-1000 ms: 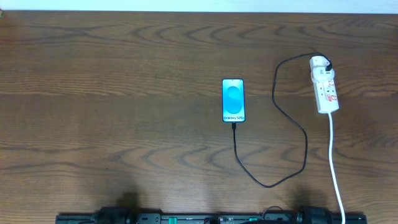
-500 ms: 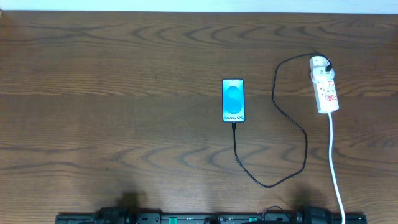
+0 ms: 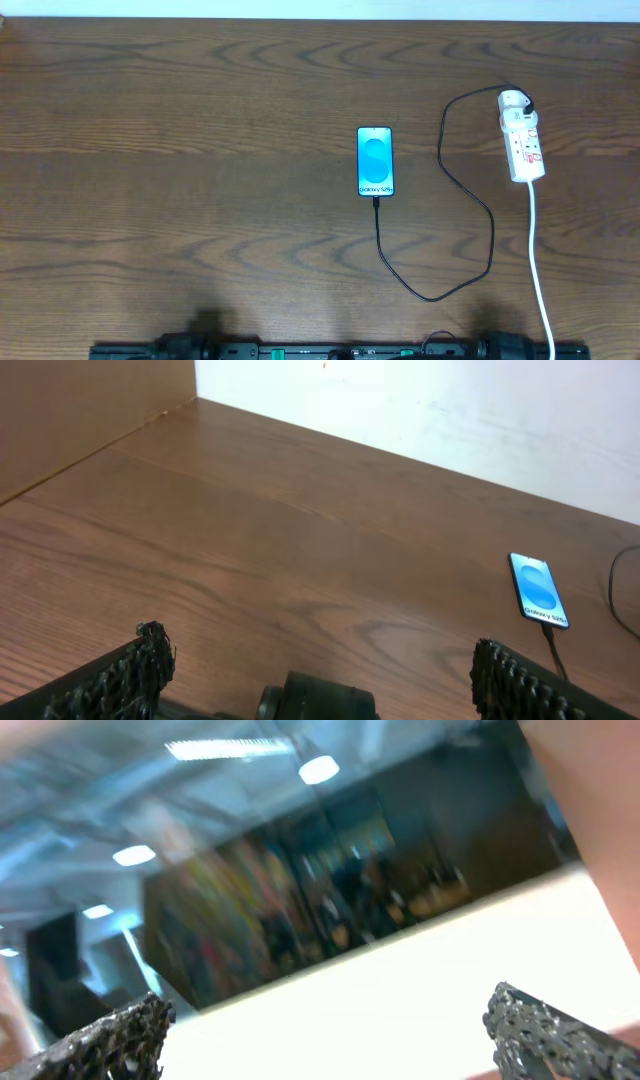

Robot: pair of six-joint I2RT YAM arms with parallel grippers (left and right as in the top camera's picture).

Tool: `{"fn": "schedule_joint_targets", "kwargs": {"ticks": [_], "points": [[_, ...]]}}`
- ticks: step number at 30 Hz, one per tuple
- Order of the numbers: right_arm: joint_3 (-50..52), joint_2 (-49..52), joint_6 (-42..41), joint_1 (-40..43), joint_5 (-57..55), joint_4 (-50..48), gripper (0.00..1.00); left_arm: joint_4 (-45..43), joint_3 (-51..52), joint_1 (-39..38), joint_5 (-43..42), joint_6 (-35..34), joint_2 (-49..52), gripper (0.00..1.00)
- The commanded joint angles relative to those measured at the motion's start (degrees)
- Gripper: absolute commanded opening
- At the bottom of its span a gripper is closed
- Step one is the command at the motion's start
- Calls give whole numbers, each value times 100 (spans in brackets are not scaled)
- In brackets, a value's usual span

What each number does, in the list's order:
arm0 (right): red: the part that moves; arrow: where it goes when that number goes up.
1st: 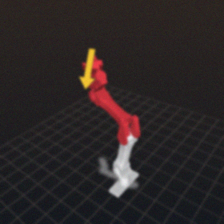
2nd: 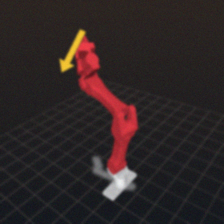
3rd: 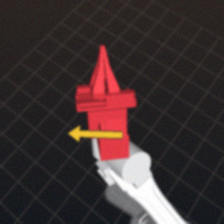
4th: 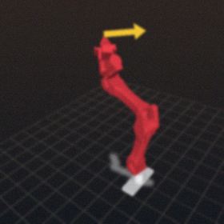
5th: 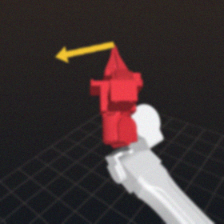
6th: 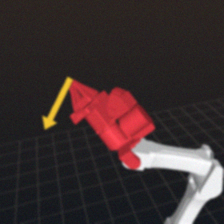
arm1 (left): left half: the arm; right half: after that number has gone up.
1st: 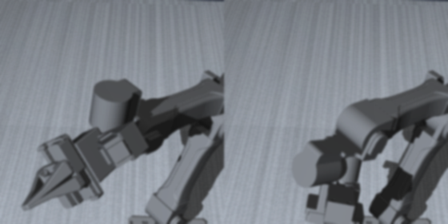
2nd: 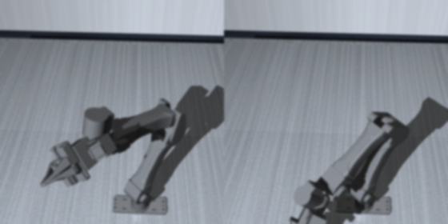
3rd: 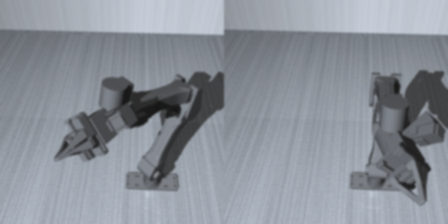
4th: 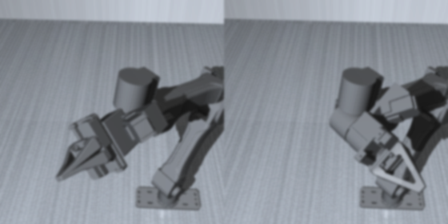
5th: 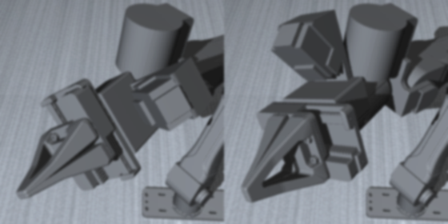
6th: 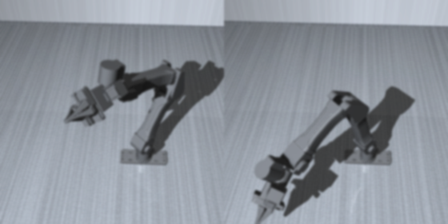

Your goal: Plug charger to phone and switch on socket

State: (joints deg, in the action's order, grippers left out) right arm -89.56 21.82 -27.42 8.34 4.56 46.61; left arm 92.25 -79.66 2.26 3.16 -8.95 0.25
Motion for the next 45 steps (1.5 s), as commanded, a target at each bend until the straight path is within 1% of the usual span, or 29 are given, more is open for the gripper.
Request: {"fn": "schedule_joint_targets", "kwargs": {"ticks": [1, 5, 10, 12, 14, 21, 25, 29, 32, 38, 45], "points": [[581, -24, 28, 35, -302, 291, 99, 378, -9, 9, 33, 33, -7, 97], [1349, -22, 26, 35, -439, 321, 99, 378, -9, 9, 33, 33, -7, 96], [2317, -22, -50, 35, -636, 92, 99, 378, -9, 9, 33, 33, -7, 96], [2638, -22, -269, 35, -643, 28, 99, 378, -9, 9, 33, 33, -7, 96], [2924, -22, -297, 35, -688, 28, 99, 378, -9, 9, 33, 33, -7, 96], [3921, -22, -297, 35, -1349, -22, 99, 378, -9, 9, 33, 33, -7, 96], [4350, -22, -313, 35, -1338, -192, 99, 378, -9, 9, 33, 33, -7, 97], [4572, -22, -868, 35, -1346, -297, 99, 378, -9, 9, 33, 33, -7, 96], [4791, -24, -1043, 31, -1298, -551, 99, 378, -9, 9, 33, 33, -7, 96], [5499, -343, -1016, -179, -1303, -1115, 99, 378, -9, 9, 33, 33, -7, 96], [6603, -1276, -203, -280, -929, -1908, 99, 378, -9, 9, 33, 33, -7, 96]]}}
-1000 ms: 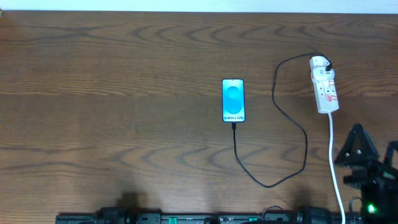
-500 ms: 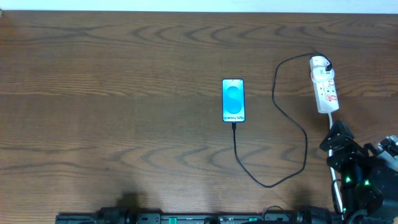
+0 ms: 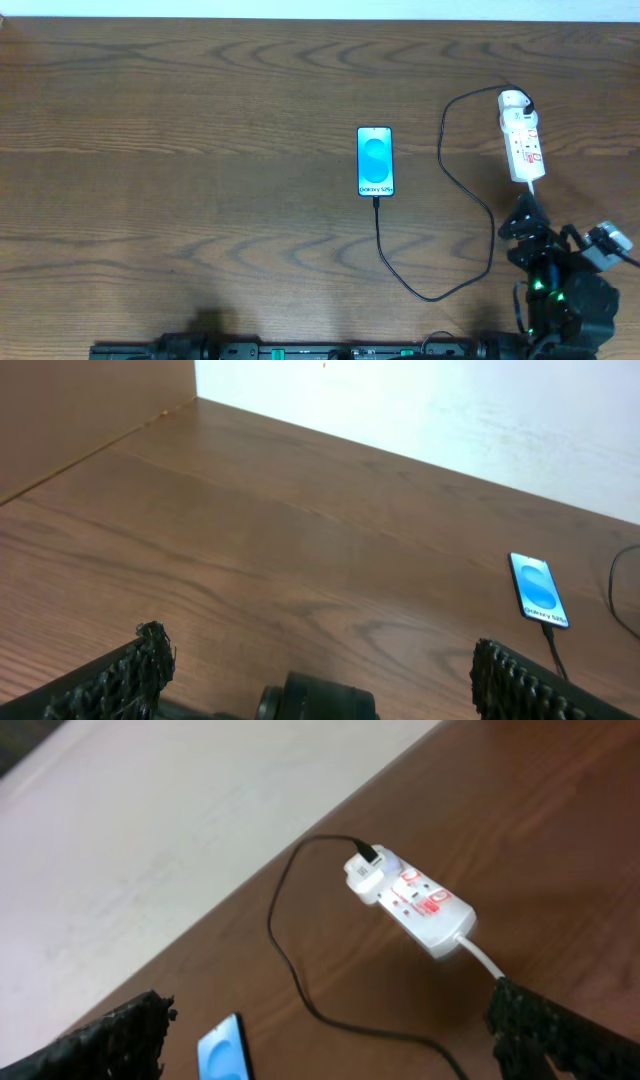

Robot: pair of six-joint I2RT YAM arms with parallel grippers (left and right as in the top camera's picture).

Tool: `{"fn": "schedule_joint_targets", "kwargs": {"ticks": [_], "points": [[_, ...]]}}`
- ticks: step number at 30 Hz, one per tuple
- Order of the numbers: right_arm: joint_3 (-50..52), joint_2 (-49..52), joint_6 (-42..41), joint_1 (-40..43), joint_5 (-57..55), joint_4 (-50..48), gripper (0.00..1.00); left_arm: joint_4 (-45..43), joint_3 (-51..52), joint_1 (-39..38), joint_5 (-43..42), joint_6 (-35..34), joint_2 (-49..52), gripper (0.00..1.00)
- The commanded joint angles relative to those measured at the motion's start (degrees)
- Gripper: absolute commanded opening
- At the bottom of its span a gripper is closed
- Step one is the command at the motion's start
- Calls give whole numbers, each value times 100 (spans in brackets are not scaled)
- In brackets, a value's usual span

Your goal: Plug charger to phone and switch on socket

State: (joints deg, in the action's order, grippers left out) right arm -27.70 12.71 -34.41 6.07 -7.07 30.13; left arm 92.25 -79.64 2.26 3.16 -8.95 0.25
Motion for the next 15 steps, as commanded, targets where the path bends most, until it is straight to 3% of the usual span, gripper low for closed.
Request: {"fn": "schedule_joint_targets", "kwargs": {"ticks": [1, 15], "points": [[595, -498, 640, -52, 354, -407, 99, 378, -11, 9, 33, 33, -7, 96], [1775, -903, 1303, -507, 815, -1810, 99, 378, -11, 9, 33, 35, -7, 96]]}}
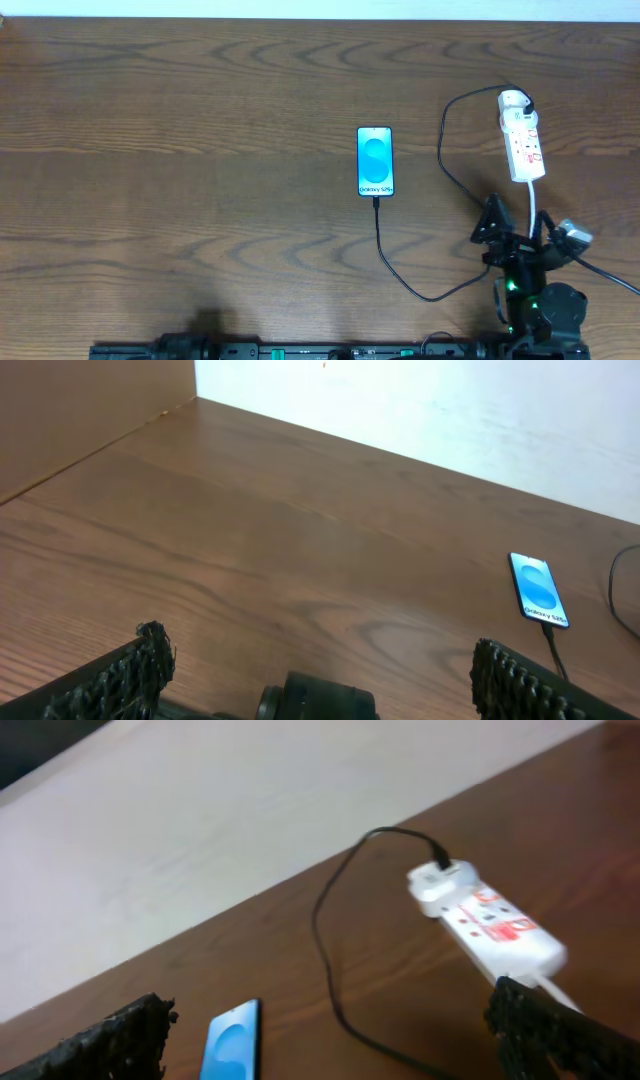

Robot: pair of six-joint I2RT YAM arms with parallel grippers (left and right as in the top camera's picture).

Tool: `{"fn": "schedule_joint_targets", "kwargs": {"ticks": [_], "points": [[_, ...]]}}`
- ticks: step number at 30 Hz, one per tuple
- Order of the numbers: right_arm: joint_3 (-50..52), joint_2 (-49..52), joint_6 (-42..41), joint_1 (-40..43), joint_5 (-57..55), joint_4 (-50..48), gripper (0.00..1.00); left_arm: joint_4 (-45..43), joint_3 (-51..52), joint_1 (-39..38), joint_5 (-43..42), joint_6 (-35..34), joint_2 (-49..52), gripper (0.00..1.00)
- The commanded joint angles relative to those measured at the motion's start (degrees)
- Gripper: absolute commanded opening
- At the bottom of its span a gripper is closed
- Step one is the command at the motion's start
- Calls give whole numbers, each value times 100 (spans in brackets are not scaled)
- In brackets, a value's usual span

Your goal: Plug charger to phone and switch on socket

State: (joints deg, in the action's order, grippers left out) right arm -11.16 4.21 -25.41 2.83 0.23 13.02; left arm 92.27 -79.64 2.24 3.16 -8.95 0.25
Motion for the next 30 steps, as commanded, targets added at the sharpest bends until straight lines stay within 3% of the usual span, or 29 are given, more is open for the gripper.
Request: {"fn": "schedule_joint_targets", "kwargs": {"ticks": [1, 11, 30], "points": [[162, -52, 468, -236, 107, -164, 99, 376, -11, 11, 33, 33, -7, 96], [719, -63, 557, -326, 389, -1019, 99, 376, -11, 11, 33, 33, -7, 97], [1032, -391, 581, -321, 396, -1084, 99, 376, -11, 11, 33, 33, -7, 96]]}}
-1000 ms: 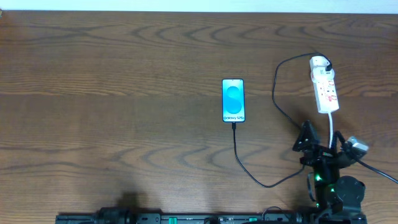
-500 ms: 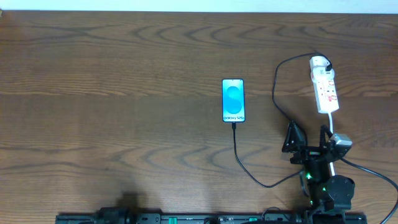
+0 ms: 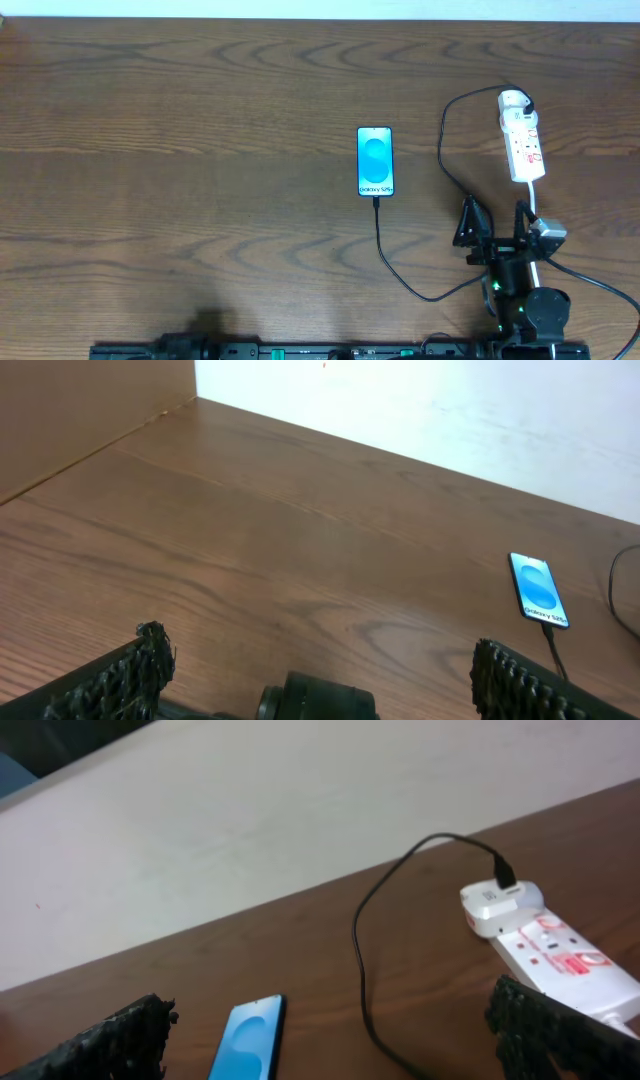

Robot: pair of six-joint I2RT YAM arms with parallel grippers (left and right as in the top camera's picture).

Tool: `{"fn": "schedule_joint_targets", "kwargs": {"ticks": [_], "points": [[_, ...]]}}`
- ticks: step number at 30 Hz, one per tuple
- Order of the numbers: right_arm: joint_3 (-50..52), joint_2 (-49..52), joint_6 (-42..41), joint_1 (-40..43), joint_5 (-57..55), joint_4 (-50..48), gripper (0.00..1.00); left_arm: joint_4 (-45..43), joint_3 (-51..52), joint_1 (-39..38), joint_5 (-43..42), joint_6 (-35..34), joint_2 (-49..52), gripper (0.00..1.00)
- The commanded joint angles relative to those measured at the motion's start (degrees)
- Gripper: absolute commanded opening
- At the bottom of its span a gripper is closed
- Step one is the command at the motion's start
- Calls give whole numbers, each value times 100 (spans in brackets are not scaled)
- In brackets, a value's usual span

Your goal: Plug charger to phone and switch on socket

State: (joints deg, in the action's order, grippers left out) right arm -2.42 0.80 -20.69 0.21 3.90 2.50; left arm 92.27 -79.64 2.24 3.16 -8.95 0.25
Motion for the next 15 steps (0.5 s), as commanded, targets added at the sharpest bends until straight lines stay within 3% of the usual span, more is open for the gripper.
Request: {"fn": "schedule_joint_targets", "kwargs": {"ticks": [1, 15], "points": [[208, -50, 111, -59, 7, -72, 99, 376, -11, 11, 33, 33, -7, 96], [210, -50, 516, -52, -229, 160, 99, 376, -11, 11, 33, 33, -7, 96]]}}
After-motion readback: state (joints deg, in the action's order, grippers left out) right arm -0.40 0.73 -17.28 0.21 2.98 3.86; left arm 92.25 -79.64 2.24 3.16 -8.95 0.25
